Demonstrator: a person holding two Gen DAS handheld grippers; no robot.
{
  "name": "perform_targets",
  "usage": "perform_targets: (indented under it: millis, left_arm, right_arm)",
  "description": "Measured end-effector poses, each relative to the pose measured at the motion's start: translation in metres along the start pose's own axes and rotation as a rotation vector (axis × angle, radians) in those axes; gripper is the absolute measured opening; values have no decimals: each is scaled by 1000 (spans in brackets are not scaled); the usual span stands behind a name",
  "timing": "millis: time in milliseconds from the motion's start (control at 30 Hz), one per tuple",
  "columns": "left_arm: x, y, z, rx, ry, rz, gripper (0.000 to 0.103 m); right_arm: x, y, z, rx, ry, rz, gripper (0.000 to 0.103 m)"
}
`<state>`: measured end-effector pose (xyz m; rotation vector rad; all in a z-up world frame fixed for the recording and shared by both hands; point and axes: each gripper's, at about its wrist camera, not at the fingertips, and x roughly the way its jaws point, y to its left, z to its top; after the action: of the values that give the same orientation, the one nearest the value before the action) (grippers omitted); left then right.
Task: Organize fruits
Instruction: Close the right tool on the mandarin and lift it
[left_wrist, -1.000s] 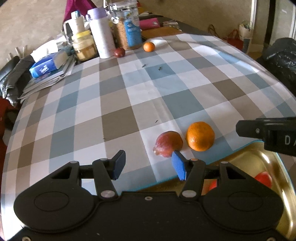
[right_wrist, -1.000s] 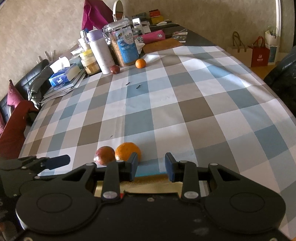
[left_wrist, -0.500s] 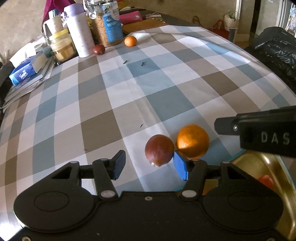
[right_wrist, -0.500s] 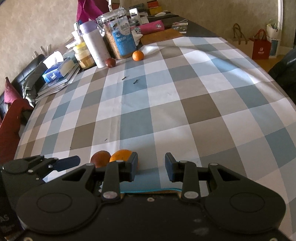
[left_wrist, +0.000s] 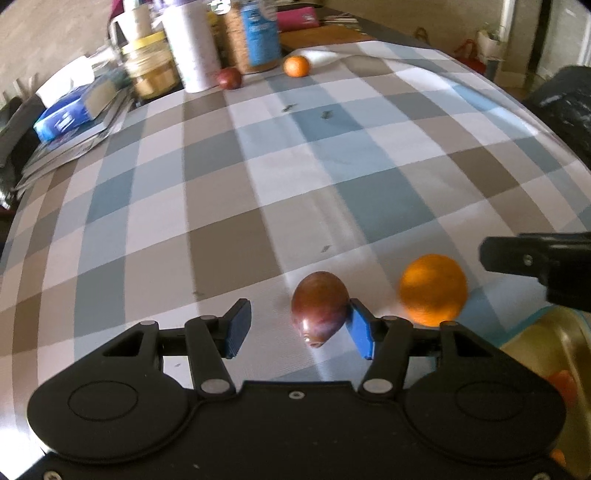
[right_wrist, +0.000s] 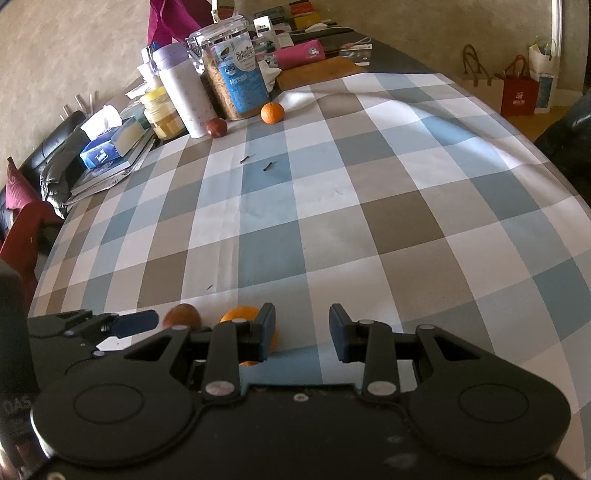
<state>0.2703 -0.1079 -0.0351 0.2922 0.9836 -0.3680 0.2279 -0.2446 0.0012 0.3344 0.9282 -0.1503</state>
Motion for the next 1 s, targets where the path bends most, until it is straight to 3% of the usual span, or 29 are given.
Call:
perform_targets:
  millis: [233, 433, 633, 1000]
  left_arm:
    - [1, 27, -3, -99, 10, 57, 62]
    - [3, 48, -5, -181, 20, 15, 63]
    - [5, 50, -7, -175, 3, 23, 65]
    - [4, 51, -9, -166, -18, 19, 66]
  right_arm:
    - [4, 9, -2, -26, 22, 30, 36]
    - [9, 22, -4, -72, 34, 36, 36]
    - [14, 29, -4, -93, 41, 54, 39]
    - [41, 37, -5, -23, 142, 170, 40]
